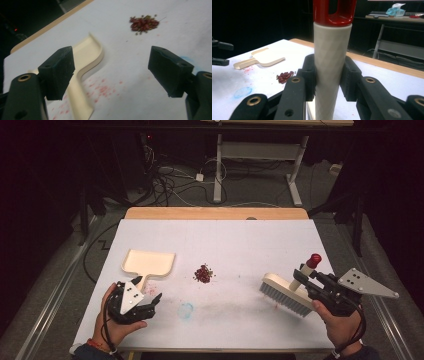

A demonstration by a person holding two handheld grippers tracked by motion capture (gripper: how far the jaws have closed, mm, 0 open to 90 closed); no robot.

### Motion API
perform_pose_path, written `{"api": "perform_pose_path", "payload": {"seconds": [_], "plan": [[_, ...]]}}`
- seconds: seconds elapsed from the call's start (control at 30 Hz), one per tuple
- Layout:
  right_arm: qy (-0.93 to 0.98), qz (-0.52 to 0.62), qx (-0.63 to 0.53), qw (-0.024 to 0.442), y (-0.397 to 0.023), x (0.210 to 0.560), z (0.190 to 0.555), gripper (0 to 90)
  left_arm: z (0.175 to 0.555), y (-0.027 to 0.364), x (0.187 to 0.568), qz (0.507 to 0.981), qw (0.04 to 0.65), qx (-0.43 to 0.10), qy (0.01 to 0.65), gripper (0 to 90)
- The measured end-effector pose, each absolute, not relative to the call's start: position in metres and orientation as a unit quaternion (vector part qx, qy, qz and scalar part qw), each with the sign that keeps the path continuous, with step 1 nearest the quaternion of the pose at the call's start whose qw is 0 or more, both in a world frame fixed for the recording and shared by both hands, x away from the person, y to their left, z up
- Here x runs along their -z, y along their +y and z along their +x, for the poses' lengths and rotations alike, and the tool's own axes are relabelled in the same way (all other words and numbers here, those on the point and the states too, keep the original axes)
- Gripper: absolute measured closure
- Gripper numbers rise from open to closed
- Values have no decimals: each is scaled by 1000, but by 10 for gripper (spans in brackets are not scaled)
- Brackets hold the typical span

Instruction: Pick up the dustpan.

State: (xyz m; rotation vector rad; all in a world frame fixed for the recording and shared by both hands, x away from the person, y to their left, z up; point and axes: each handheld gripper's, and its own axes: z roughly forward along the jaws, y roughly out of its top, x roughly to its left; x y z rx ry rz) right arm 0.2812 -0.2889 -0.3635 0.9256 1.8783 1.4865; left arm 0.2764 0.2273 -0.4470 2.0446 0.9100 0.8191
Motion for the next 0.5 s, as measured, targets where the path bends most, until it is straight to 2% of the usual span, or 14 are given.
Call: {"api": "perform_pose_path", "payload": {"seconds": [0.5], "plan": [[700,344,-554,290,-290,358,284,695,271,257,454,790,343,-304,407,213]]}}
